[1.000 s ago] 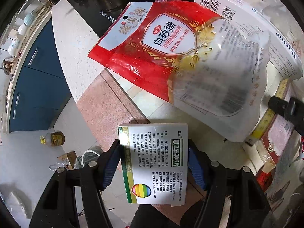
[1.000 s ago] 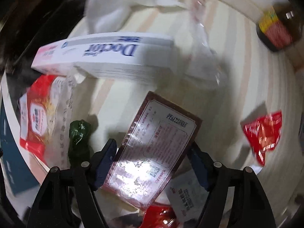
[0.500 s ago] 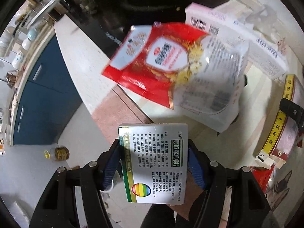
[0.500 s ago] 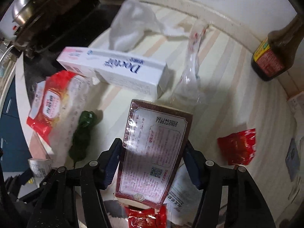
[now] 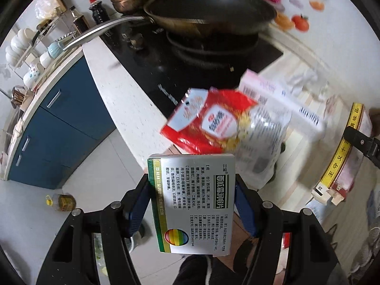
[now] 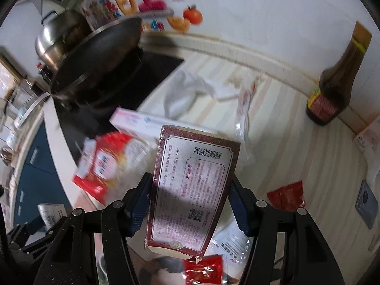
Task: Collect trash
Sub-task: 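Carry both held boxes down toward the white floor bin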
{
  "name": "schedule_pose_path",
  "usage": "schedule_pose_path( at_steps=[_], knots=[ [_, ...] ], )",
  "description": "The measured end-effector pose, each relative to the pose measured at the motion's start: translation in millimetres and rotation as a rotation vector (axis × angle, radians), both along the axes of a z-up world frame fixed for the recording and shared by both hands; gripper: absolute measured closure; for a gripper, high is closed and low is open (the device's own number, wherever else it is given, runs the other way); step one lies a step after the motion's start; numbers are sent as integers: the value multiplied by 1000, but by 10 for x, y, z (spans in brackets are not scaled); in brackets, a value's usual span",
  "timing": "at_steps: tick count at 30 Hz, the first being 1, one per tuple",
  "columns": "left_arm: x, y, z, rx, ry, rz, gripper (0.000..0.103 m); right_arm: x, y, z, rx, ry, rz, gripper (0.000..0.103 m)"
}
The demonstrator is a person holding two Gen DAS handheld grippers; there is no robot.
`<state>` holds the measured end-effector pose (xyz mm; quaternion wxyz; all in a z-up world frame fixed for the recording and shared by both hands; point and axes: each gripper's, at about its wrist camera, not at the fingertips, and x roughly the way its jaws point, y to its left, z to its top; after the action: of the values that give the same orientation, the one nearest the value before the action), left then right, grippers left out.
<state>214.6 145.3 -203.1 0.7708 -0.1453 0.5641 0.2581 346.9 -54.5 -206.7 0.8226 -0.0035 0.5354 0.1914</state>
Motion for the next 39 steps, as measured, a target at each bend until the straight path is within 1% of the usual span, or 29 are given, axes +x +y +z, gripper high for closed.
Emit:
schedule_pose_path(
  at_steps=[2,6,8,10,12,15,17,19,21,22,24,25,26,28,30,31,33,34,36,37,38,39],
  knots=[
    [-58,43,121,-13,-34,20,39,-3,60,124,21,-20,10,40],
    [-313,252,344,-14,-97,65,39,-130,270,378,50,-57,59,40],
    [-538,389,417,-5,-121,98,39,-264,440,481,62,-77,96,40],
    [-842,547,459,-1,-141,138,39,-440,631,557,71,-89,132,40],
    [-1094,700,484,5,-150,172,39,-693,889,617,76,-99,182,40],
    [-1686,1006,485,12,-150,241,39,-1126,1311,621,76,-108,261,40],
    [-2121,1223,425,9,-140,298,39,-1462,1616,562,78,-93,309,40],
    [-2656,1476,305,6,-115,369,39,-1823,1933,449,79,-76,365,40],
    [-3118,1682,136,-4,-88,440,39,-2269,2301,245,70,-58,442,40],
    [-3388,1801,25,-12,-69,483,39,-2542,2522,82,62,-33,488,40],
    [-3998,2045,-296,-44,-30,583,39,-2995,2857,-211,42,11,566,40],
    [-4292,2147,-487,-57,-6,629,39,-3257,3035,-403,33,37,611,40],
    [-4519,2209,-659,-68,12,666,39,-3466,3166,-563,27,57,647,40],
    [-4979,2336,-1065,-96,47,740,39,-3923,3439,-984,13,102,722,40],
    [-5453,2457,-1632,-147,84,814,39,-4405,3713,-1531,-4,166,792,40],
    [-5613,2495,-1868,-169,95,841,39,-4576,3806,-1778,-14,192,813,40],
    [-5956,2588,-2511,-227,121,898,39,-4998,4040,-2401,-40,251,859,40],
    [-6066,2632,-2779,-253,129,917,39,-5183,4140,-2719,-55,272,878,40],
    [-6293,2713,-3403,-322,139,959,39,-5489,4268,-3259,-79,311,908,40],
    [-6374,2750,-3695,-356,140,975,39,-5656,4342,-3609,-103,325,925,40],
    [-6463,2781,-4015,-392,139,991,39,-5755,4392,-3866,-114,341,937,40],
    [-6515,2804,-4257,-421,133,999,39,-5860,4438,-4103,-131,353,952,40]
  ],
)
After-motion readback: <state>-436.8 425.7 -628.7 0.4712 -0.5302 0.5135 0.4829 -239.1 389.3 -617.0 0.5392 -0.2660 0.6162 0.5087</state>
